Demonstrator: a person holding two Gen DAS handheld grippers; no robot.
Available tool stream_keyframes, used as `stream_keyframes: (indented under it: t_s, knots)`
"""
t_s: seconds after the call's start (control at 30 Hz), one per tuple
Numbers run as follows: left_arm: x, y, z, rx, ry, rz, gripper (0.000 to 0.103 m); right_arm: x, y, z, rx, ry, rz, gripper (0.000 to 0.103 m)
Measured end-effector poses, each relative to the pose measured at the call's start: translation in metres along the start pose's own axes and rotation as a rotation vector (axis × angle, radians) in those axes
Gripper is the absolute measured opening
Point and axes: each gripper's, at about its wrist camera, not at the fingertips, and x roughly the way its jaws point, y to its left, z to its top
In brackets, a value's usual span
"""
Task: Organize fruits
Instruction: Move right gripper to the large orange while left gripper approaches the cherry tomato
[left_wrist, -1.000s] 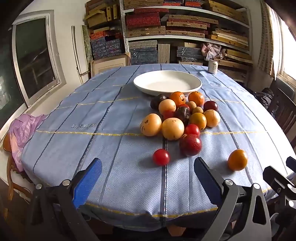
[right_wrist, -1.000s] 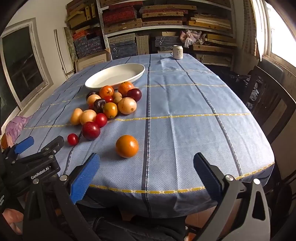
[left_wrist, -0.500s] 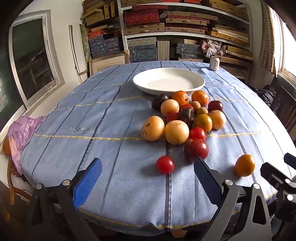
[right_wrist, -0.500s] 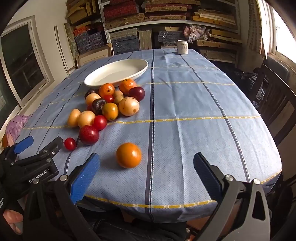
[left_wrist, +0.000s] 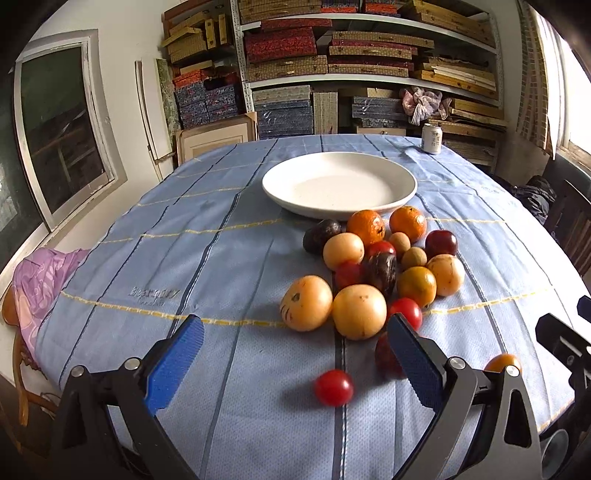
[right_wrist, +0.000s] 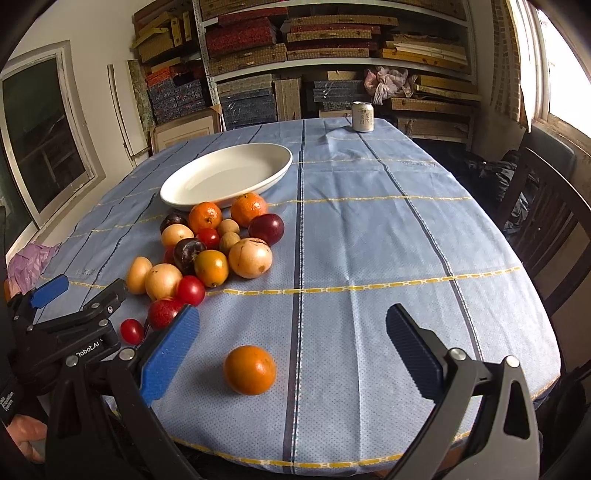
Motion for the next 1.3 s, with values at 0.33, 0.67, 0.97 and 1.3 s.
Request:
stream_keyframes:
  t_s: [0.33, 0.67, 0.97, 1.3]
  knots:
    - [0.01, 0.009, 0.0, -0.025, 0.033, -0.011, 0.1, 0.003, 0.003, -0.005, -0.046, 0.03, 0.042, 0.099]
    - [0.014, -0.011, -0.017, 0.137, 0.086, -0.092, 0.1, 0.015, 0.014, -0.017, -0.121, 0.102, 0.05, 0.099]
    - [0.025, -0.005, -0.021, 0.13, 0.142, -0.116, 0.1, 0.027, 0.022, -0.023, -0.18, 0.157, 0.041, 0.099]
    - [0.024, -0.01, -0.024, 0.173, 0.155, -0.074, 0.1, 0.036, 0.019, -0.022, -0.155, 0.184, 0.062, 0.099]
